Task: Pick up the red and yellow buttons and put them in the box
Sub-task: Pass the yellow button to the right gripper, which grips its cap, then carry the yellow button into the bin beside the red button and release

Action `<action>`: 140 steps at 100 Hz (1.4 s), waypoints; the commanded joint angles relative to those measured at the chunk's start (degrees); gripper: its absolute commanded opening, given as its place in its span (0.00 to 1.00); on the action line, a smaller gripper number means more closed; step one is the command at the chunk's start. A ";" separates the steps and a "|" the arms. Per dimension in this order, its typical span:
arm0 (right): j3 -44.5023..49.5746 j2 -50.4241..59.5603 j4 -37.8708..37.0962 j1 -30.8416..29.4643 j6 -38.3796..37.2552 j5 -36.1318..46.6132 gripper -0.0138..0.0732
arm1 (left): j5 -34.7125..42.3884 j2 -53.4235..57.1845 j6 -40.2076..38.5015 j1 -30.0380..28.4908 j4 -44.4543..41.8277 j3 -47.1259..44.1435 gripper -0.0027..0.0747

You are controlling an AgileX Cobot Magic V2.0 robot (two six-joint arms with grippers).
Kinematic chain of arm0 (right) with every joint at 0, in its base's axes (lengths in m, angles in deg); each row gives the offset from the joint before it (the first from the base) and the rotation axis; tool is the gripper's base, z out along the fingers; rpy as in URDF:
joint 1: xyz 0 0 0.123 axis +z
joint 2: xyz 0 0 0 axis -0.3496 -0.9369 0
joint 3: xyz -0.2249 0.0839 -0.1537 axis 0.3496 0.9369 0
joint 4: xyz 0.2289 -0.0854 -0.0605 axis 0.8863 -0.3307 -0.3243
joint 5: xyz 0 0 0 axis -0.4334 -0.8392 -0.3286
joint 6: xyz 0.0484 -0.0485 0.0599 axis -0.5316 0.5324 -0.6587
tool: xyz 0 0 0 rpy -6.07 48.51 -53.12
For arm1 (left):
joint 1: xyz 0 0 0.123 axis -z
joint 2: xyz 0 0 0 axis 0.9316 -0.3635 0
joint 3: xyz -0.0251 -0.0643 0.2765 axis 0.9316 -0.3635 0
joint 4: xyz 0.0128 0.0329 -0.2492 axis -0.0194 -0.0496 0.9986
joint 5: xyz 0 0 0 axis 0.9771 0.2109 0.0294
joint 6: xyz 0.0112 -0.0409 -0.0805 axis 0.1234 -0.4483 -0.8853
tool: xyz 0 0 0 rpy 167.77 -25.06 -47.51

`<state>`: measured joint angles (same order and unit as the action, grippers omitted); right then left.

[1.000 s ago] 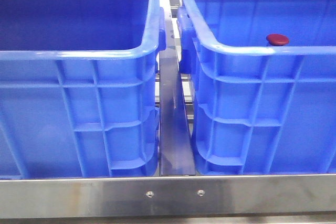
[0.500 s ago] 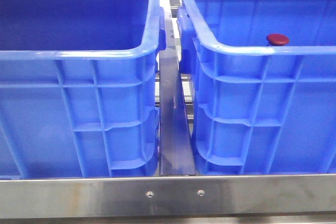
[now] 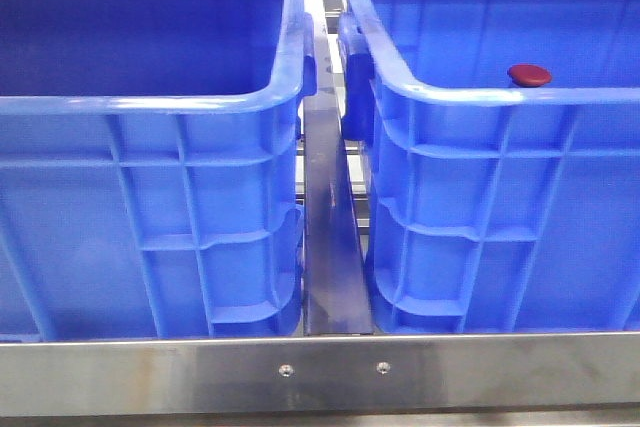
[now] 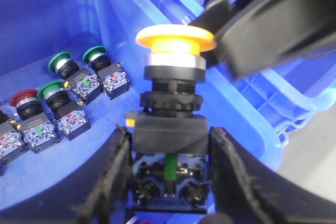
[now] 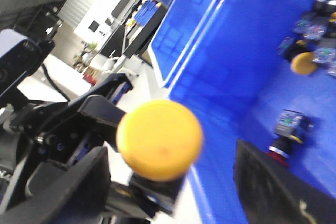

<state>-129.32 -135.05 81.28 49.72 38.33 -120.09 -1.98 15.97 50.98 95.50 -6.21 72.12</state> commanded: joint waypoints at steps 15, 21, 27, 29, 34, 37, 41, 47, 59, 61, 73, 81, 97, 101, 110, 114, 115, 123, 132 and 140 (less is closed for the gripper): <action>-5.05 0.91 8.37 1.24 0.14 -3.58 0.65 | 4.02 0.33 0.09 0.38 1.74 1.82 0.07; -5.11 0.91 8.37 1.24 0.14 -4.26 0.55 | 4.02 0.33 0.09 0.38 1.74 1.82 0.07; -5.11 0.91 8.30 1.24 0.14 -4.64 0.47 | 4.02 0.33 0.09 0.38 1.74 1.82 0.07; -5.11 0.91 8.25 1.24 0.14 -4.82 0.44 | 4.02 0.33 0.09 0.38 1.74 1.82 0.08; -5.11 0.91 8.19 1.24 0.14 -5.14 0.39 | 4.02 0.33 0.09 0.38 1.74 1.82 0.10; -5.11 0.91 7.99 1.24 0.14 -5.21 0.36 | 3.91 0.33 0.09 0.38 1.74 1.82 0.13; -5.11 0.91 7.71 1.24 0.14 -5.20 0.35 | 3.91 0.33 0.09 0.38 1.74 1.82 0.19; -5.11 0.91 7.08 1.24 0.14 -5.20 0.33 | 3.91 0.33 0.09 0.38 1.74 1.82 0.34; -5.11 0.91 6.52 1.24 0.19 -4.54 0.33 | 3.91 0.33 0.09 0.38 1.74 1.82 0.70; -5.11 0.91 6.52 1.11 0.26 -4.45 0.33 | 3.91 0.33 0.09 0.38 1.74 1.82 0.74; -5.11 0.91 6.52 0.56 1.89 -3.86 0.33 | 3.91 0.33 0.09 0.38 1.74 1.82 0.82; -5.11 0.97 6.52 -0.37 3.03 -3.52 0.33 | 4.02 0.70 0.09 0.38 1.62 1.82 0.82; -5.11 1.21 6.24 -4.11 4.47 -3.36 0.33 | 4.13 2.48 -0.28 -2.55 1.62 1.82 0.82; -4.90 1.59 5.88 -5.36 4.57 -3.32 0.33 | 3.99 3.11 -0.28 -3.99 1.52 1.82 0.82; -4.89 2.77 3.73 -8.29 4.61 -3.21 0.33 | 3.28 4.73 -0.28 -7.50 1.16 1.70 0.82; -4.85 3.32 2.43 -9.37 4.61 -3.20 0.33 | 2.66 5.55 -0.28 -9.57 0.72 1.70 0.82; -4.85 3.61 2.19 -9.81 4.61 -3.15 0.33 | 2.65 5.67 -0.28 -10.30 0.60 1.70 0.82; -4.85 5.30 -0.45 -12.29 4.61 -2.87 0.33 | 1.36 7.24 -0.28 -14.65 -0.28 1.70 0.82; -4.85 7.70 -3.71 -15.04 4.61 -2.25 0.33 | -0.18 9.13 -0.28 -20.32 -0.96 1.70 0.82; -4.85 10.02 -6.93 -17.29 4.61 -1.30 0.33 | -1.19 10.83 -0.28 -25.13 -1.37 1.57 0.82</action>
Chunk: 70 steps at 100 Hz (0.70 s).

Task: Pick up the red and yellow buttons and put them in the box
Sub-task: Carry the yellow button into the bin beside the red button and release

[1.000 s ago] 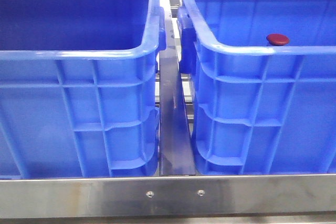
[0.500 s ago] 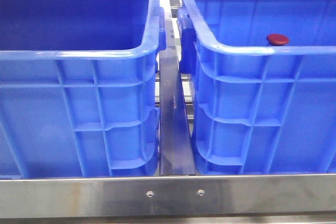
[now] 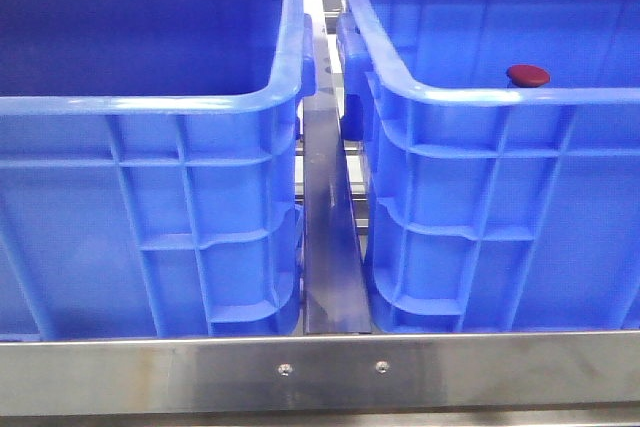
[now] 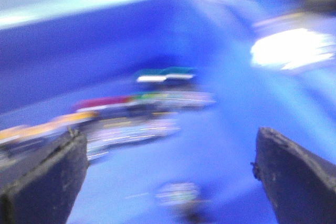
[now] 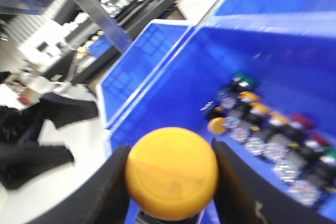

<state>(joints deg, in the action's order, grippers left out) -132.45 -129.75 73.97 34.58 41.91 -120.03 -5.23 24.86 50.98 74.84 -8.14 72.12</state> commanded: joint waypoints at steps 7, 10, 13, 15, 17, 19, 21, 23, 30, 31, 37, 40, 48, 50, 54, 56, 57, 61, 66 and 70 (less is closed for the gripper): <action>-1.72 6.55 -1.89 -4.41 1.03 -0.90 0.33 | 2.48 3.93 -1.27 -7.85 0.56 0.74 0.81; -1.72 7.19 -2.66 -5.54 0.98 -0.77 0.33 | 2.76 4.82 -1.37 -9.25 0.56 0.10 0.80; -1.72 7.85 -3.37 -6.46 0.94 -0.56 0.33 | 3.24 5.97 -1.37 -10.19 0.56 -0.49 0.79; -1.72 8.27 -3.87 -7.16 0.83 -0.49 0.33 | 3.41 6.44 -1.37 -10.78 0.56 -0.97 0.78; -1.72 8.74 -4.42 -7.89 0.77 -0.23 0.33 | 3.67 7.13 -1.37 -11.24 0.56 -1.46 0.76; -1.72 9.14 -4.97 -8.61 0.77 0.02 0.33 | 4.02 7.83 -1.37 -11.50 0.56 -1.80 0.75; -1.72 9.55 -5.47 -9.10 0.68 0.27 0.33 | 4.33 8.55 -1.37 -11.78 0.56 -2.33 0.74; -1.64 9.83 -5.95 -9.84 0.68 0.48 0.33 | 4.70 9.27 -1.37 -11.94 0.56 -2.89 0.73; -1.38 10.96 -7.09 -12.16 0.64 1.50 0.33 | 5.51 11.60 -1.37 -12.04 0.56 -4.62 0.68; -1.23 11.18 -7.12 -12.63 0.64 1.74 0.33 | 5.63 11.81 -1.37 -12.04 0.56 -4.93 0.66; -0.51 11.93 -7.42 -14.55 0.64 2.71 0.33 | 6.16 13.70 -1.37 -12.04 0.56 -6.12 0.61; -0.07 12.45 -7.57 -15.74 0.64 3.48 0.33 | 6.43 14.48 -1.37 -12.04 0.56 -6.65 0.56; 1.83 13.45 -7.70 -18.22 0.69 5.57 0.33 | 7.58 16.57 -1.37 -12.04 0.56 -8.29 0.41; 2.42 13.72 -7.78 -18.84 0.70 6.40 0.33 | 7.73 16.88 -1.37 -12.04 0.56 -8.50 0.37; 3.45 14.22 -8.01 -20.03 0.70 8.11 0.33 | 7.99 17.68 -1.37 -12.04 0.46 -8.83 0.28; 4.06 14.48 -8.29 -20.41 0.70 9.08 0.33 | 8.11 18.04 -1.37 -12.04 0.47 -8.97 0.24; 4.45 14.49 -8.42 -20.78 0.75 9.46 0.33 | 8.11 18.15 -1.37 -12.04 0.47 -9.07 0.21; 5.38 14.89 -9.06 -21.80 0.84 11.66 0.33 | 8.39 18.78 -1.37 -12.04 0.47 -9.30 0.11; 6.91 15.10 -9.44 -22.74 1.49 14.55 0.33 | 8.64 19.32 -1.37 -12.04 0.47 -9.44 0.02; 7.78 15.15 -9.44 -23.24 2.51 17.17 0.33 | 8.77 19.70 -1.37 -12.04 0.47 -9.44 0.01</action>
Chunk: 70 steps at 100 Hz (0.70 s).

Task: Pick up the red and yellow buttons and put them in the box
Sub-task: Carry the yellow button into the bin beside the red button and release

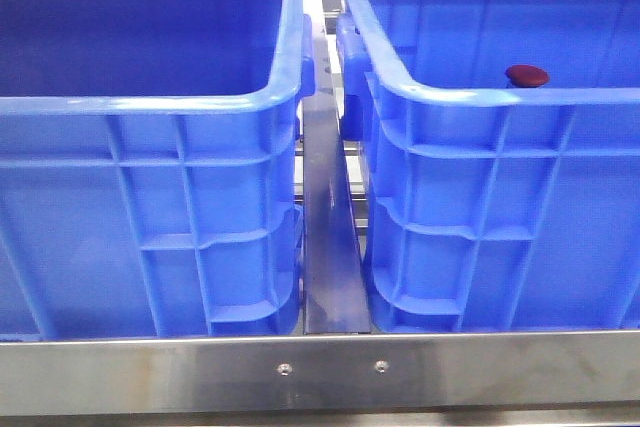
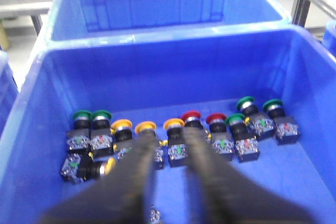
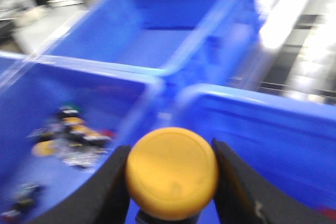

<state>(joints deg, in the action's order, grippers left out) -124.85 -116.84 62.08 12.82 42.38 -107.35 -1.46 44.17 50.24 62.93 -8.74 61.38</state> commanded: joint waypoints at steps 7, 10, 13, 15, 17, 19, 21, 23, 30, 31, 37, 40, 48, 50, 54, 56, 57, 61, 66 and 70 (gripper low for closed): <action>1.77 2.24 2.45 -1.91 4.03 9.82 0.33 | 5.23 0.66 -0.63 -0.13 1.08 1.30 0.01; 2.46 2.19 2.45 -1.91 4.90 12.33 0.33 | 5.23 0.66 -0.63 -0.13 1.08 1.30 0.01; 2.89 2.12 2.53 -1.91 6.10 14.90 0.33 | 5.23 0.66 -0.63 -0.13 1.08 1.30 0.01; 3.21 2.12 2.69 -1.91 6.74 16.74 0.33 | 5.23 0.66 -0.63 -0.13 1.18 1.30 0.01; 3.43 2.05 2.90 -1.91 7.25 18.64 0.33 | 5.23 0.66 -0.63 -0.13 1.27 1.30 0.01; 3.55 1.96 3.03 -1.91 8.03 20.38 0.33 | 5.23 0.66 -0.63 -0.13 1.56 1.30 0.01; 3.73 1.78 3.09 -1.91 8.71 21.52 0.33 | 5.23 0.66 -0.63 -0.13 1.99 1.30 0.01; 3.86 1.63 3.31 -1.91 9.45 23.31 0.33 | 5.23 0.66 -0.63 -0.13 2.26 1.30 0.01; 3.85 0.56 4.15 -1.91 11.50 28.26 0.33 | 5.25 0.66 -0.63 -0.13 2.69 1.30 0.01; 3.85 0.30 4.28 -1.91 11.59 29.10 0.33 | 5.25 0.66 -0.63 -0.13 2.69 1.30 0.01; 3.85 -0.99 5.89 -1.91 12.83 31.89 0.33 | 5.25 0.66 -0.63 -0.13 2.82 1.30 0.01; 3.85 -2.00 6.64 -1.91 13.39 33.07 0.33 | 5.25 0.66 -0.63 -0.13 2.82 1.30 0.01; 3.78 -4.54 8.25 -1.91 14.65 34.20 0.33 | 5.25 0.66 -0.63 -0.13 2.82 1.30 0.01; 3.67 -5.33 8.49 -1.91 14.93 34.26 0.33 | 5.25 0.66 -0.63 -0.13 2.82 1.30 0.01; 3.43 -6.96 8.81 -1.91 15.35 34.26 0.33 | 5.25 0.66 -0.63 -0.13 2.82 1.30 0.01; 3.15 -7.54 8.87 -1.91 15.47 34.26 0.33 | 5.25 0.66 -0.63 -0.13 2.82 1.30 0.01; 3.00 -8.13 8.87 -1.91 15.47 34.26 0.33 | 5.25 0.66 -0.63 -0.13 2.82 1.30 0.01; 2.51 -9.84 9.01 -1.91 15.47 34.15 0.33 | 5.25 0.66 -0.63 -0.13 2.82 1.30 0.01; 1.49 -11.79 9.17 -1.91 15.47 34.03 0.33 | 5.25 0.66 -0.63 -0.13 2.82 1.30 0.01; 0.75 -13.11 9.28 -1.91 15.47 34.03 0.33 | 5.25 0.66 -0.63 -0.13 2.82 1.30 0.01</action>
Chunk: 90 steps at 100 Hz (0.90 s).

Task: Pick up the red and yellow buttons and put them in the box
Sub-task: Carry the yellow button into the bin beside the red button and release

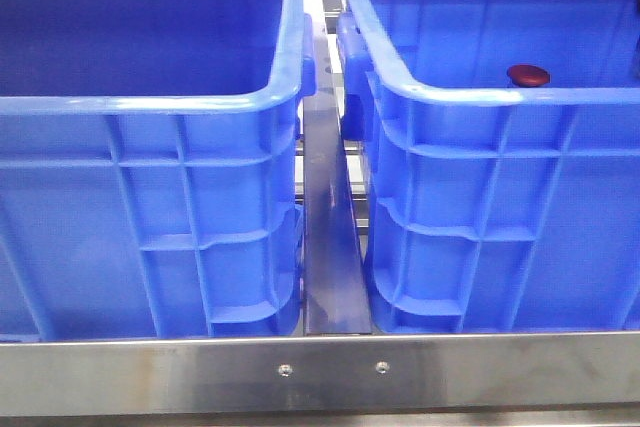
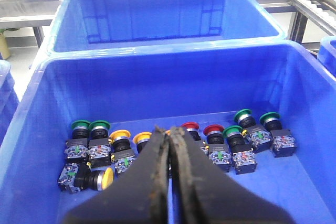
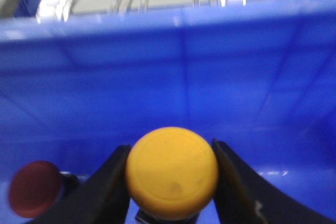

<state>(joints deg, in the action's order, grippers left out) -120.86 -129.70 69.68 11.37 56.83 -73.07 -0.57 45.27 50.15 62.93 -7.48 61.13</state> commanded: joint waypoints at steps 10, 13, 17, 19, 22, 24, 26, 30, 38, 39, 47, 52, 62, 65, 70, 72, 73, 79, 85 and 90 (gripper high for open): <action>-5.66 -3.83 2.13 -0.46 1.02 -0.26 0.33 | 4.35 -0.44 -0.54 -0.13 1.56 1.55 0.01; -6.29 -4.64 2.28 -0.46 1.02 -0.37 0.33 | 4.35 -0.44 -0.54 -0.13 1.56 1.55 0.01; -7.10 -5.74 2.47 -0.46 1.02 -0.37 0.33 | 4.35 -0.44 -0.54 -0.13 1.56 1.55 0.01; -7.35 -6.23 2.53 -0.46 1.02 -0.37 0.33 | 4.35 -0.44 -0.54 -0.13 1.56 1.55 0.01; -7.97 -6.85 2.53 -0.46 1.02 -0.37 0.33 | 4.35 -0.44 -0.54 -0.13 1.56 1.55 0.01; -8.35 -7.26 2.53 -0.46 1.02 -0.37 0.33 | 4.35 -0.44 -0.54 -0.13 1.56 1.55 0.01; -8.55 -7.64 2.53 -0.46 1.02 -0.37 0.33 | 4.35 -0.44 -0.54 -0.13 1.56 1.55 0.01; -9.20 -8.21 2.53 -0.46 1.02 -0.42 0.33 | 4.35 -0.44 -0.54 -0.13 1.56 1.55 0.01; -10.20 -9.38 2.53 -0.46 1.02 -0.53 0.33 | 4.35 -0.44 -0.54 -0.13 1.56 1.55 0.01; -10.24 -9.50 2.53 -0.46 1.02 -0.53 0.33 | 4.35 -0.44 -0.54 -0.13 1.56 1.55 0.01; -10.53 -10.21 2.53 -0.46 1.27 -0.68 0.33 | 4.35 -0.44 -0.54 -0.13 1.56 1.55 0.01; -10.53 -10.64 2.53 -0.46 1.41 -0.68 0.33 | 4.35 -0.44 -0.54 -0.13 1.56 1.55 0.01; -10.53 -11.67 2.53 -0.46 1.46 -1.19 0.33 | 4.35 -0.44 -0.54 -0.13 1.56 1.55 0.01; -10.53 -11.92 2.53 -0.46 1.46 -1.66 0.33 | 4.35 -0.44 -0.54 -0.13 1.56 1.55 0.01; -10.44 -12.25 2.53 -0.46 1.46 -2.56 0.33 | 4.35 -0.44 -0.54 -0.13 1.56 1.55 0.01; -10.44 -12.32 2.53 -0.46 1.46 -2.86 0.33 | 4.35 -0.44 -0.54 -0.13 1.56 1.55 0.01; -10.38 -12.32 2.53 -0.46 1.46 -2.97 0.33 | 4.35 -0.44 -0.54 -0.13 1.56 1.55 0.01; -10.02 -12.32 2.53 -0.46 1.46 -3.29 0.33 | 4.35 -0.44 -0.54 -0.13 1.56 1.55 0.01; -9.63 -12.32 2.53 -0.46 1.46 -3.29 0.33 | 4.35 -0.44 -0.54 -0.13 1.56 1.55 0.01; -9.08 -12.32 2.53 -0.46 1.46 -3.29 0.33 | 4.35 -0.44 -0.54 -0.13 1.56 1.55 0.01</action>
<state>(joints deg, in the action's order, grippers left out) -129.48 -144.05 71.52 11.15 57.36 -74.24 -0.53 45.27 50.03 62.93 -7.39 61.13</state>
